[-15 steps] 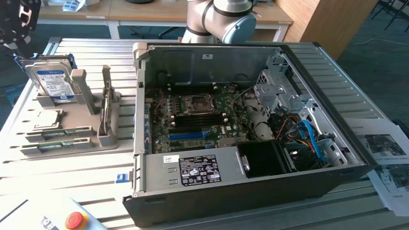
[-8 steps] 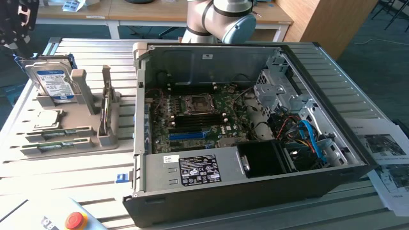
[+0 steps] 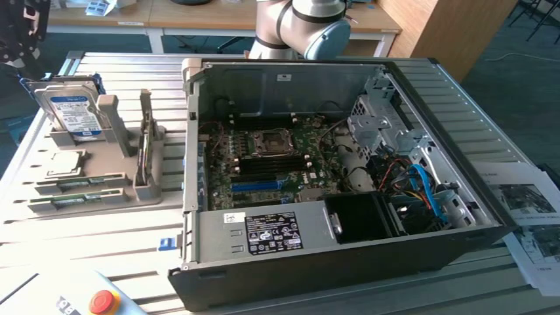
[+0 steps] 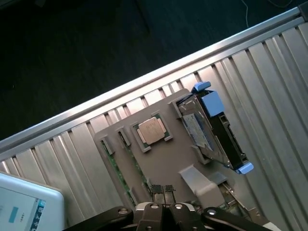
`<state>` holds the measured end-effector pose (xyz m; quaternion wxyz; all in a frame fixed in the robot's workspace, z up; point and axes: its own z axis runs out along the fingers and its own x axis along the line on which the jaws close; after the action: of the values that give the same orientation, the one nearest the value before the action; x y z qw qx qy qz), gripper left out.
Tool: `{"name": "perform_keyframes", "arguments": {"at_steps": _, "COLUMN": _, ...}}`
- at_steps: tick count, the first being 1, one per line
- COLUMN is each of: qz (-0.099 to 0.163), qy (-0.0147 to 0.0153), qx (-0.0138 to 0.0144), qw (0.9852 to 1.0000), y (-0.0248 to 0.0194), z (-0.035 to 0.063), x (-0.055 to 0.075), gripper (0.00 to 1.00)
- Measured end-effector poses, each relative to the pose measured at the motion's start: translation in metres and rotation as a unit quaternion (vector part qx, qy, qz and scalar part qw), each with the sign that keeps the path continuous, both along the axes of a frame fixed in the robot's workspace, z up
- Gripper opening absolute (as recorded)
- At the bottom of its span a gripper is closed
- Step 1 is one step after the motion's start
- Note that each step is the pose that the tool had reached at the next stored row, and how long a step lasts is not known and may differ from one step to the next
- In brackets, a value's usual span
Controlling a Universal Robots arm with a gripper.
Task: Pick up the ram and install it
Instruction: 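Pick up the ram and move it above insertion slot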
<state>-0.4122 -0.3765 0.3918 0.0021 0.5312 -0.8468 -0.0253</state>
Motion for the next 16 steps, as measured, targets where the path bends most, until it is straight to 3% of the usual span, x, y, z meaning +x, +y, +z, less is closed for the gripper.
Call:
{"name": "perform_keyframes", "arguments": {"at_steps": 8, "qz": 0.044, "qy": 0.0, "qx": 0.0, "qw": 0.999, "y": -0.0001, "z": 0.0, "x": 0.0, "gripper": 0.1}}
{"name": "perform_keyframes", "arguments": {"at_steps": 16, "qz": 0.087, "qy": 0.0, "qx": 0.0, "qw": 0.9962, "y": -0.0002, "z": 0.0, "x": 0.0, "gripper": 0.1}}
